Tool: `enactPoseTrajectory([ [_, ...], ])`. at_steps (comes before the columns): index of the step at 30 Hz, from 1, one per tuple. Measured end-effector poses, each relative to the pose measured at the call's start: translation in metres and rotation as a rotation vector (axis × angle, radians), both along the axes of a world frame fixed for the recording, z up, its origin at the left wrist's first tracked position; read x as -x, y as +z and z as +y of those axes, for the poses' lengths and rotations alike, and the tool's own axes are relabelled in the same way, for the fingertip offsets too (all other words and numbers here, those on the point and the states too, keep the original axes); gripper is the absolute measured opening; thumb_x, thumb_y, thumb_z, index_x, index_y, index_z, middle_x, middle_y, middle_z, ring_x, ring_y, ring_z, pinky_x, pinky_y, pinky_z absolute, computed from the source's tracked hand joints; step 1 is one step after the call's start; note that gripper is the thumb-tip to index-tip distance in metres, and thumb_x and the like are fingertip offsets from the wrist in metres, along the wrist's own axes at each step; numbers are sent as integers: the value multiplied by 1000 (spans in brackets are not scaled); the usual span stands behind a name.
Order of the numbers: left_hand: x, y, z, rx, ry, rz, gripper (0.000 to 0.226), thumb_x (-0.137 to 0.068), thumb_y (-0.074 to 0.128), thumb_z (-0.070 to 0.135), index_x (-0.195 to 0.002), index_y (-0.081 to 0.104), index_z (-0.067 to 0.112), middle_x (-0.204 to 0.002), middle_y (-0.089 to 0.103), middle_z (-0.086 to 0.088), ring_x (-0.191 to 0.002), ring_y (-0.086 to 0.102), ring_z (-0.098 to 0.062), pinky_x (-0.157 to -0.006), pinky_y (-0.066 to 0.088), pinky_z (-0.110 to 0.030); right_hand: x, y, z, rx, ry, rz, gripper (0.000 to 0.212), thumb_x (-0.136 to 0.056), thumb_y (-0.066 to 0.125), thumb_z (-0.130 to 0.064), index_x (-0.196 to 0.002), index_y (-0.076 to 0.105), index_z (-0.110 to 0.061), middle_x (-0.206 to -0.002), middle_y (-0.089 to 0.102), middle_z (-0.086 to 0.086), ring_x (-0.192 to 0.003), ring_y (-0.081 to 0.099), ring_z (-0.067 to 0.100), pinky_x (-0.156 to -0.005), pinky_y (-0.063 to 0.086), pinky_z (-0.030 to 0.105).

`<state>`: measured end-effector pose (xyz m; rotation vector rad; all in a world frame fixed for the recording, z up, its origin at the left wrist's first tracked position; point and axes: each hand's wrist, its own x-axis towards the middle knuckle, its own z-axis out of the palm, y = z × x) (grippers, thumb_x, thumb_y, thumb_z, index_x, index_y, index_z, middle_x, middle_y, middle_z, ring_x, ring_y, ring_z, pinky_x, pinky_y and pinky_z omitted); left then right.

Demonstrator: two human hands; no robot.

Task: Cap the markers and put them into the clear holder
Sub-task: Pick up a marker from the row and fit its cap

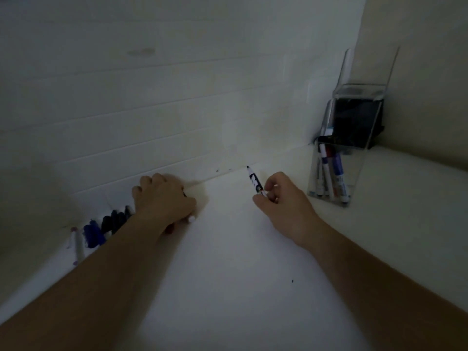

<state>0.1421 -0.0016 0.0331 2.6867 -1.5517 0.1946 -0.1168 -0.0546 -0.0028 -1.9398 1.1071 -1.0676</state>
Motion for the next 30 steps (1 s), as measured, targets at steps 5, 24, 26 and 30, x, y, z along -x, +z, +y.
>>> enactPoseTrajectory([
  [5,-3,6,-7,14,-3,-116,40,-81,54,54,-108,67,27,-112,51,-7,-110,41,-34,-83,30,-45,1,-1,1,-11,51,-17,22,-92,65,-38,-91,44,-30,-61,47,-7,-56,41,10,-56,39,31],
  [24,67,-12,35,700,-426,1151,6,-93,67,14,-92,66,20,-79,74,-3,-64,63,-15,-66,53,-36,-2,6,-3,330,68,164,20,-101,51,-45,-108,68,-38,-91,64,-9,-83,54,4,-69,37,21],
  [26,64,-14,35,726,-430,1138,10,-96,63,14,-93,70,21,-75,68,2,-61,60,-12,-58,48,-23,-1,5,-4,367,49,173,27,-95,50,-55,-103,70,-39,-87,63,-10,-81,55,3,-68,37,19],
  [30,63,-19,35,754,-442,1249,21,-99,55,5,-101,71,17,-84,68,0,-70,62,-9,-68,54,-22,1,7,-1,401,23,201,37,-91,46,-62,-101,72,-39,-84,62,-11,-81,55,3,-67,37,19],
])
